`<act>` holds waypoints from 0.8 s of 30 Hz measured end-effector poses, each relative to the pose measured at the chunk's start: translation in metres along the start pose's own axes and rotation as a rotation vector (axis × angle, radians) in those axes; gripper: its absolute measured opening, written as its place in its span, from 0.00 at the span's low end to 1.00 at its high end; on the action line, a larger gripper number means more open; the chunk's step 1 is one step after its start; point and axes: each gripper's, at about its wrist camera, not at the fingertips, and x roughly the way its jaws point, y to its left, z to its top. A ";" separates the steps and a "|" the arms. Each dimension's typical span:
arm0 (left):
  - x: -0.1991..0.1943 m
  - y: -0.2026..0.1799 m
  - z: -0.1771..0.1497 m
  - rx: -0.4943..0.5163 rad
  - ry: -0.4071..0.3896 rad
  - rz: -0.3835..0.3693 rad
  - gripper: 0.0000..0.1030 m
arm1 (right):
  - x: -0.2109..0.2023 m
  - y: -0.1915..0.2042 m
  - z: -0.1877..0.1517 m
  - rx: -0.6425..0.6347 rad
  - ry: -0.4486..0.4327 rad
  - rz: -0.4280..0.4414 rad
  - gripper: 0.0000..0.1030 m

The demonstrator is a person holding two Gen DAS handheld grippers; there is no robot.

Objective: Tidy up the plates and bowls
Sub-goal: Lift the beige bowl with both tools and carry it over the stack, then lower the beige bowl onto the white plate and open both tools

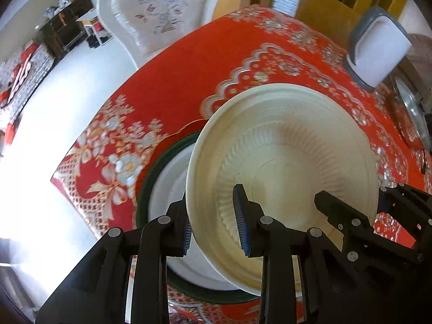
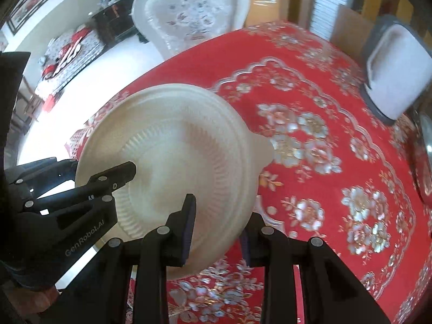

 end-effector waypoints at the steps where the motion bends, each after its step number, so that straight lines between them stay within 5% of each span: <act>1: 0.001 0.005 -0.002 -0.007 0.001 0.005 0.27 | 0.002 0.005 0.000 -0.009 0.006 0.004 0.30; 24: 0.023 0.023 -0.013 -0.018 0.028 0.014 0.28 | 0.022 0.029 0.001 -0.023 0.071 0.026 0.32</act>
